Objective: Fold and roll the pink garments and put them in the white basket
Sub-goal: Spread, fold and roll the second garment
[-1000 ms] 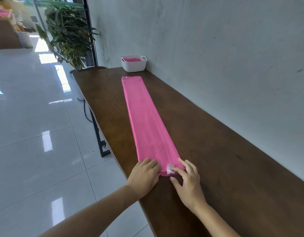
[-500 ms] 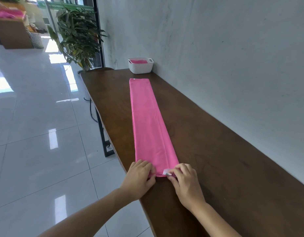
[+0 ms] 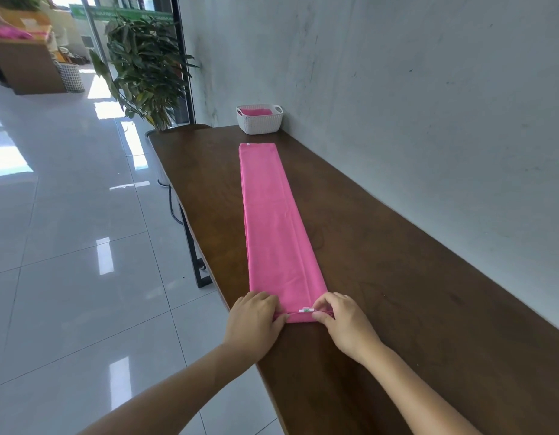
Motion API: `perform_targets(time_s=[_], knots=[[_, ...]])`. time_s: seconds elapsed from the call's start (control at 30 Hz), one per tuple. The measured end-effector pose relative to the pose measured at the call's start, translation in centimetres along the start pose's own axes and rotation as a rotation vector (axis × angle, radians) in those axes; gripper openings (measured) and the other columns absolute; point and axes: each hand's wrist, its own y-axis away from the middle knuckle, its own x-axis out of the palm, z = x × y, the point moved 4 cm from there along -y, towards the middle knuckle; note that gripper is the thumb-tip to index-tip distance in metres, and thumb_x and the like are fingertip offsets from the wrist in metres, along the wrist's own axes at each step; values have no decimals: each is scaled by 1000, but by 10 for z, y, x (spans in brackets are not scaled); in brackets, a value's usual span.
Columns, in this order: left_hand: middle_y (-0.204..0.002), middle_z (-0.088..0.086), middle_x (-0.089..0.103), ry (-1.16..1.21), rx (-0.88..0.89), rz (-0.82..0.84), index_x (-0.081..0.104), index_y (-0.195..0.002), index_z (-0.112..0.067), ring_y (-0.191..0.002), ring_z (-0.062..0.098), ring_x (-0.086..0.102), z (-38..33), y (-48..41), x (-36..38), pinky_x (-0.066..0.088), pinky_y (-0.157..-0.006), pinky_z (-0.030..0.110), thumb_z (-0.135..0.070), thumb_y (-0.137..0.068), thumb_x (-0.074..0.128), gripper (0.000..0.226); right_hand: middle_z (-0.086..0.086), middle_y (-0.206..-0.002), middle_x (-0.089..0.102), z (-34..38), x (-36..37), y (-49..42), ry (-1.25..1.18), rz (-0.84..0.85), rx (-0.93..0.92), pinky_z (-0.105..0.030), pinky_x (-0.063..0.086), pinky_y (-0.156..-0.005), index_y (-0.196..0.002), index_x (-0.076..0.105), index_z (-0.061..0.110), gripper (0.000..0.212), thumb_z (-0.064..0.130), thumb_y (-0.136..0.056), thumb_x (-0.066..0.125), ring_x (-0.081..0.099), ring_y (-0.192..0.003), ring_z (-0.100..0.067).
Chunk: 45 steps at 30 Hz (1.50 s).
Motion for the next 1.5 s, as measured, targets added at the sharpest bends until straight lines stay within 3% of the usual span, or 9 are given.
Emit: perform_targets(time_s=[0.2, 0.33, 0.47, 0.73, 0.87, 1.07, 1.2, 1.37, 1.5], knots=[[-77, -11, 60, -89, 71, -37, 62, -81, -25, -71, 11, 53, -8, -8, 1, 53, -60, 27, -30, -87, 75, 16, 15, -104, 57, 15, 3, 2, 245, -190, -135, -15, 48, -81, -104, 65, 27, 12, 27, -93, 71, 52, -95, -4], [-84, -6, 62, -121, 213, -63, 63, -90, -21, -73, 13, 54, -20, -2, 5, 46, -57, 25, -21, -85, 78, 15, 9, -93, 64, 20, 15, 12, 314, -272, -371, -15, 52, -80, -96, 70, 19, 19, 10, -83, 80, 59, -85, -6], [-82, -4, 61, -120, 269, -118, 64, -90, -18, -71, 14, 55, -17, 4, 9, 50, -56, 27, -18, -76, 86, 27, 6, -93, 67, 16, 20, 18, 300, -293, -426, -17, 56, -80, -101, 72, 16, 20, 7, -84, 78, 63, -85, -6], [-96, -4, 64, -130, 372, -130, 70, -101, -20, -84, 15, 57, 4, 15, 16, 53, -77, 27, -29, -98, 66, 11, 7, -106, 66, 6, 19, 24, 325, -280, -518, -14, 52, -92, -114, 71, 18, 27, 28, -103, 48, 60, -99, -5], [-100, -5, 62, -102, 353, -140, 70, -103, -21, -88, 13, 57, 7, 15, 17, 54, -79, 26, -40, -106, 43, 34, 6, -109, 67, 2, 19, 23, 309, -275, -508, -13, 48, -96, -118, 72, 18, 40, 35, -103, 39, 61, -102, -6], [-95, -7, 60, -68, 292, -149, 73, -99, -23, -87, 10, 56, 12, 9, 16, 55, -78, 24, -41, -103, 51, 29, 6, -104, 68, 2, 18, 15, 282, -277, -441, -15, 51, -90, -111, 74, 16, 19, 20, -93, 69, 63, -97, -7], [-84, -10, 58, -50, 158, -142, 70, -86, -23, -77, 8, 50, 17, 3, 13, 52, -71, 25, -50, -102, 47, 39, 8, -106, 66, 3, 16, 7, 259, -259, -327, -21, 53, -89, -108, 71, 18, 13, 21, -97, 66, 59, -99, -7], [-77, -17, 50, 48, -77, -24, 58, -75, -27, -75, 6, 47, 20, -11, 5, 41, -68, 20, -55, -93, 62, 33, 16, -103, 57, 4, 11, -8, 128, -186, -138, -8, 43, -77, -105, 66, 25, 9, 30, -100, 60, 55, -95, -4], [-76, -13, 56, 85, -229, 41, 55, -70, -25, -77, 9, 53, 24, -22, 6, 49, -70, 25, -56, -87, 69, 38, 14, -98, 55, 5, 9, -22, 72, -123, -64, -8, 38, -69, -95, 60, 26, 7, 30, -101, 58, 54, -92, -4]])
